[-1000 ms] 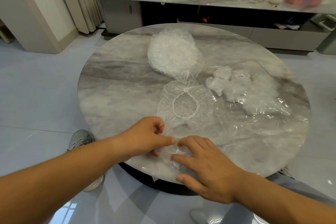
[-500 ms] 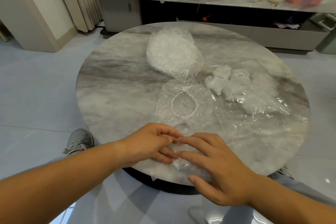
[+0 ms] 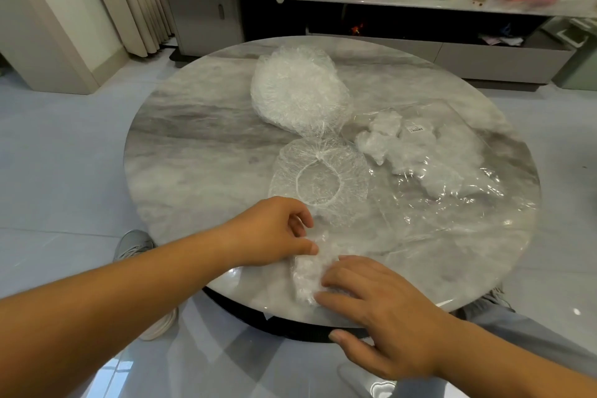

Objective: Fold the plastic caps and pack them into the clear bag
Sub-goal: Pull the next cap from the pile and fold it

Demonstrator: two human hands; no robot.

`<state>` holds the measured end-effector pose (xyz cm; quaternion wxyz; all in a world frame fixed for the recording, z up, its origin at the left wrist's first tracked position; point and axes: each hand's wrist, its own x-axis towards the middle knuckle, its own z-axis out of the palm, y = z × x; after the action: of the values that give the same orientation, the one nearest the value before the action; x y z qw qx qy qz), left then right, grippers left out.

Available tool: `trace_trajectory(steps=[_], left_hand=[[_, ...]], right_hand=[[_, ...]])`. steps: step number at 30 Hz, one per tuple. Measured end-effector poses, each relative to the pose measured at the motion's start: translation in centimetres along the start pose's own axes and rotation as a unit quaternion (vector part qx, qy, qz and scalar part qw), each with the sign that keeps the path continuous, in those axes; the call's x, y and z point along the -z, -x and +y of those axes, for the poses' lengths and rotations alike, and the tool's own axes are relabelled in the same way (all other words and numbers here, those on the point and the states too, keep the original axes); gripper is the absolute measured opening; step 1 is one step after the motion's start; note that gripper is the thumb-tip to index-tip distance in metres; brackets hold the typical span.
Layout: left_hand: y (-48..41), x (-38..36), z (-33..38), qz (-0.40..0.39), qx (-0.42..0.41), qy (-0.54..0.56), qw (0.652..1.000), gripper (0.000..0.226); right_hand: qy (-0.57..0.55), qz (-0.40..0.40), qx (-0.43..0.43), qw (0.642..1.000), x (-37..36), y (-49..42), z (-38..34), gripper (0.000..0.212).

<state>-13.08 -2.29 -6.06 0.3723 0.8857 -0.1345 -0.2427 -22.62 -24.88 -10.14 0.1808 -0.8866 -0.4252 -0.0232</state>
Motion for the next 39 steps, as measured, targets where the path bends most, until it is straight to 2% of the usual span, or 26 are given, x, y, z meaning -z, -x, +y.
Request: trace_trajectory(steps=[2,4,8,10,13,15,17,20,22,25,27,29,34,36,39], left_hand=[[-0.4,0.1,0.6,-0.029,0.022,-0.037,0.999,0.033],[-0.7,0.0,0.9,-0.061,0.05,-0.028,0.996,0.036],[-0.6,-0.2,1.0,-0.083,0.109,0.056,0.989,0.041],[-0.6,-0.3,0.8,-0.086,0.118,0.086,0.985,0.039],[-0.5,-0.4,0.7,-0.095,0.118,0.169,0.974,0.024],[-0.4,-0.4,0.8,-0.086,0.123,0.259,0.954,0.017],[-0.3,-0.2,1.1,-0.083,0.129,0.347,0.925,0.018],[-0.2,-0.1,1.6,-0.088,0.121,0.45,0.88,0.032],[0.0,-0.2,1.9,-0.086,0.115,0.492,0.859,0.034],[0.3,-0.5,2.2,-0.1,0.118,0.538,0.829,0.035],[0.5,-1.0,2.2,-0.119,0.116,0.537,0.827,0.036],[0.6,-1.3,2.2,-0.134,0.113,0.525,0.833,0.036],[1.0,-1.6,2.5,-0.185,0.116,0.503,0.837,0.036],[1.1,-1.4,2.5,-0.215,0.126,0.488,0.836,0.037],[1.1,-1.1,2.3,-0.251,0.142,0.477,0.83,0.037]], right_hand=[[0.008,-0.006,0.007,1.0,0.2,0.4,0.1,0.039],[0.014,-0.006,0.012,1.0,0.5,0.7,0.3,0.04],[0.004,-0.002,0.001,1.0,0.7,1.3,0.7,0.042],[-0.041,0.016,-0.023,0.999,0.9,1.5,0.7,0.044],[-0.108,0.081,-0.07,0.988,1.3,1.4,0.6,0.045],[-0.156,0.111,-0.132,0.973,1.8,1.0,0.4,0.043],[-0.257,0.133,-0.225,0.93,2.5,0.3,0.0,0.04],[-0.426,0.171,-0.322,0.828,3.2,-0.9,-0.1,0.045],[-0.52,0.188,-0.326,0.767,3.1,-1.4,0.3,0.055],[-0.617,0.205,-0.308,0.695,3.1,-2.0,0.5,0.075],[-0.642,0.202,-0.304,0.674,3.6,-2.4,0.4,0.077],[-0.627,0.194,-0.303,0.691,4.0,-2.5,0.2,0.075],[-0.497,0.184,-0.312,0.789,4.3,-2.1,-0.5,0.037],[-0.427,0.172,-0.291,0.839,4.1,-1.7,-0.5,0.036],[-0.305,0.136,-0.233,0.913,3.6,-0.9,-0.2,0.046]])
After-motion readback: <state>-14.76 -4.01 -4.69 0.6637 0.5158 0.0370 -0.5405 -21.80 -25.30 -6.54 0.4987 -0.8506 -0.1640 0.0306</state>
